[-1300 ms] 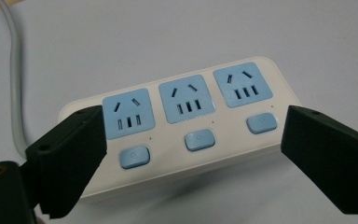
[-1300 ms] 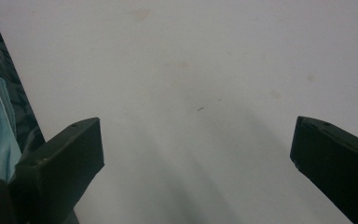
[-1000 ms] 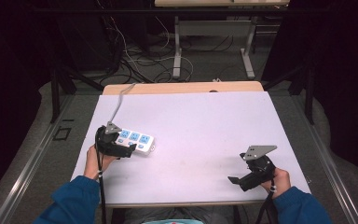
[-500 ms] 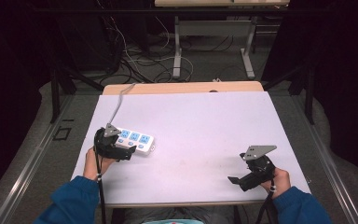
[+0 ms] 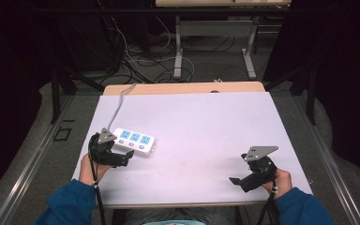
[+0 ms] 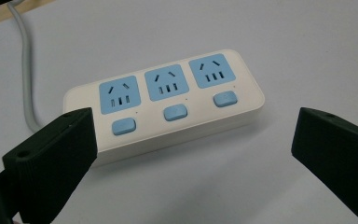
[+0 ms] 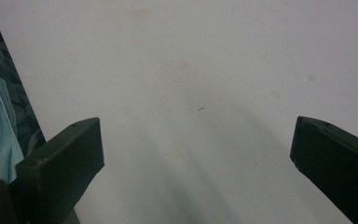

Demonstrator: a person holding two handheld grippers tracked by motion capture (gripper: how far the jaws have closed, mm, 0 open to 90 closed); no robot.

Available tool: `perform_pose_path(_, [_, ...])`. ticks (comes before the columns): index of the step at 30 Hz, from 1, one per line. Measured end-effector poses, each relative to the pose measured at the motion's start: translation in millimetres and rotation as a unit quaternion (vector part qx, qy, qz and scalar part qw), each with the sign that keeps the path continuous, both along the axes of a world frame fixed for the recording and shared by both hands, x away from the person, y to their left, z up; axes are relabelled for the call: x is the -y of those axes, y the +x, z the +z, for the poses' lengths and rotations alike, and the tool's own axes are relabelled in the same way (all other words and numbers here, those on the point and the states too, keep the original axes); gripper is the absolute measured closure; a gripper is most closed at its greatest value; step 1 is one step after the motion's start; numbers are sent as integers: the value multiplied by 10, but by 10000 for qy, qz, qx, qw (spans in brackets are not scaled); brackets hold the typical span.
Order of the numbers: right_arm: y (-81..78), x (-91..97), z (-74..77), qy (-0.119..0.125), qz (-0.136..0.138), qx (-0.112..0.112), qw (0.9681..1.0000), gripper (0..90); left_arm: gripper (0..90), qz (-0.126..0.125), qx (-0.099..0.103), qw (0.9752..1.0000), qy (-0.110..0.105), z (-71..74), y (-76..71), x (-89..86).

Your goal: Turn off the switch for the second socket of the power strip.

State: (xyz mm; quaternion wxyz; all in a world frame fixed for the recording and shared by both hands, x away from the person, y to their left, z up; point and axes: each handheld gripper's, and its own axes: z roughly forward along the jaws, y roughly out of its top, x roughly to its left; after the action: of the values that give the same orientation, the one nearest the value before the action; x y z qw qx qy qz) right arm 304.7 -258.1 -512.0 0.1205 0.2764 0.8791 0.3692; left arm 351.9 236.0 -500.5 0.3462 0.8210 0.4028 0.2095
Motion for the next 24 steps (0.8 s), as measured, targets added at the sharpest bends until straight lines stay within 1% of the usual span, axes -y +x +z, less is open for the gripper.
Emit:
perform_pose_path(2, [0,1,0,3,-1,0,10000,19,2,-18,14,10000,-26,-9,-33,10])
perform_pose_path(3, [0,1,0,1,-1,1,10000,20,2,-39,-23,10000,2,-8,-54,13])
perform_pose_path(4, [0,1,0,3,0,2,10000,19,2,-52,-14,10000,8,-17,-83,16])
perform_pose_path(5, [0,1,0,1,-1,1,10000,19,2,-78,-60,10000,11,-18,-108,15])
perform_pose_path(7, [0,1,1,2,-1,4,10000,19,2,-122,-70,9999,19,-24,-151,6])
perform_pose_path(13, [-1,0,1,2,-1,4,10000,20,2,-122,-128,9998,14,-35,-261,-12])
perform_pose_path(14, [-1,1,1,3,0,4,10000,19,2,-141,-106,9998,46,-35,-272,-23])
perform_pose_path(17, [0,1,1,4,0,5,10000,19,2,-118,-93,9999,16,-36,-314,-36])
perform_pose_path(18, [0,1,0,2,0,2,10000,19,2,-167,-85,9998,31,-37,-322,-49])
perform_pose_path(21, [0,2,1,3,1,6,10000,19,2,-157,-73,9998,-23,-43,-356,-62])
perform_pose_path(23, [0,1,1,2,0,5,10000,19,2,-185,-91,9998,10,-45,-385,-75])
perform_pose_path(24, [0,1,1,2,0,5,10000,20,2,-178,-69,9998,-13,-49,-396,-74])
